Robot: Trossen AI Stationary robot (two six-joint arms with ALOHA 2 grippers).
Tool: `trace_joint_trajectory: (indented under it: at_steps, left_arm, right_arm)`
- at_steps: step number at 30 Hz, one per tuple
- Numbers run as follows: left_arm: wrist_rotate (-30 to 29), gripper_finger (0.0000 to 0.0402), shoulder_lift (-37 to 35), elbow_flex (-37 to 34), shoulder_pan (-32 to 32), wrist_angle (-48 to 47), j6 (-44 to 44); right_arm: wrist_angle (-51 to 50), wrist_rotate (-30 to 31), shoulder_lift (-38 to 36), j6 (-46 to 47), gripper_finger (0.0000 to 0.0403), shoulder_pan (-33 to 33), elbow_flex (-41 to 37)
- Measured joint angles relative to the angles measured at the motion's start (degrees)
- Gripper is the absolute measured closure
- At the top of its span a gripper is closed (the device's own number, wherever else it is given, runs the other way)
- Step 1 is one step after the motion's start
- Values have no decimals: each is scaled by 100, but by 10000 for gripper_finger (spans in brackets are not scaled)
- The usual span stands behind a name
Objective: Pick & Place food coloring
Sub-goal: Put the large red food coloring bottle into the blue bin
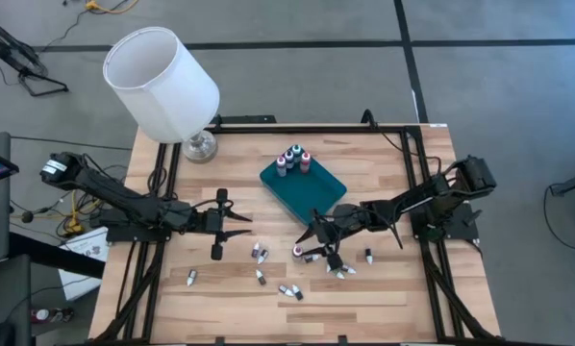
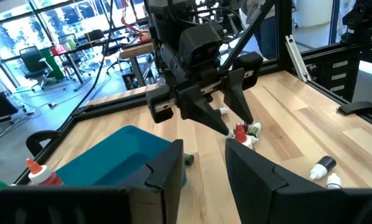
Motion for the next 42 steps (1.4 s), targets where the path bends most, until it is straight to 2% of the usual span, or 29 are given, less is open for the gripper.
trace_joint_trajectory:
  at_steps: [4,9,12,25,35,42]
  left_arm:
    - [2,287,0,0,0,0,-4]
    - [2,287,0,0,0,-2,-33]
    - [2,287,2,0,0,-1,-33]
    - [2,288,2,2,0,-49,-31]
    - [2,288,2,2,0,-74,-31]
    - [2,288,2,2,0,-107,-28]
  right_arm:
    - [8,3,14,2,243,11,0]
    - [509,-26,418,44,243,11,45]
    - [479,-37,592,58,243,-42,82]
    - [531,-302,522,160,246,-142,116]
    - [516,-308,522,155,312,-140,111]
    - [514,-316,522,105,342,-140,111]
